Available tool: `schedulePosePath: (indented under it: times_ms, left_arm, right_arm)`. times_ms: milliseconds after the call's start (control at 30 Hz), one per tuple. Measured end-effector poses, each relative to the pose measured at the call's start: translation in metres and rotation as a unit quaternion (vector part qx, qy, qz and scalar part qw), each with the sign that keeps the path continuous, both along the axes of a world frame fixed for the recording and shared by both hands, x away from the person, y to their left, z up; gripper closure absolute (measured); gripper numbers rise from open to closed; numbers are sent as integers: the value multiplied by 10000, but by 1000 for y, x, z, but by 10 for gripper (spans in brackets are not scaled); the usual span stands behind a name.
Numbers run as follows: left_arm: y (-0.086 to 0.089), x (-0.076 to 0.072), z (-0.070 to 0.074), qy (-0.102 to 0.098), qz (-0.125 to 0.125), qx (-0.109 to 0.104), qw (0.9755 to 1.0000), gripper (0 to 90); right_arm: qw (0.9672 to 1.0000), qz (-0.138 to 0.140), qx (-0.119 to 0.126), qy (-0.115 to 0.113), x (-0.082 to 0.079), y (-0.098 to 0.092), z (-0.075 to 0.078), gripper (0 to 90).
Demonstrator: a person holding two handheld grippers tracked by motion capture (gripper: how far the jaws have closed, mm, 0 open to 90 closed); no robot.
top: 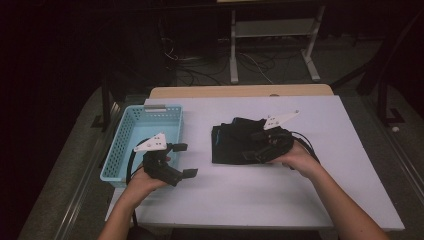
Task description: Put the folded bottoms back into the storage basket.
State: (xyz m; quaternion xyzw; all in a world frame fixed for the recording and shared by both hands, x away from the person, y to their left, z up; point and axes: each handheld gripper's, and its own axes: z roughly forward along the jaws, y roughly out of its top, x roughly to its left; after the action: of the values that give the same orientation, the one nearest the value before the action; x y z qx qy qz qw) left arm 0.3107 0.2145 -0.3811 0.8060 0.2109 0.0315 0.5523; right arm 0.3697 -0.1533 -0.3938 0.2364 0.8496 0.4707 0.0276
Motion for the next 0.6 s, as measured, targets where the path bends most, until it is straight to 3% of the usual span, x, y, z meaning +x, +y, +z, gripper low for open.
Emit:
schedulePosePath:
  times_ms: [167,367,600]
  left_arm:
    - [0,0,0,14,-7,-23,10000,0]
    - [1,0,0,18,-15,-25,10000,0]
    - [0,0,-1,17,-37,-32,10000,0]
  right_arm:
    - [10000,89,-13,33,3,4,-4,266]
    - [9996,179,-197,104,6,9,-14,416]
    - [9988,239,-408,113,9,13,-23,484]
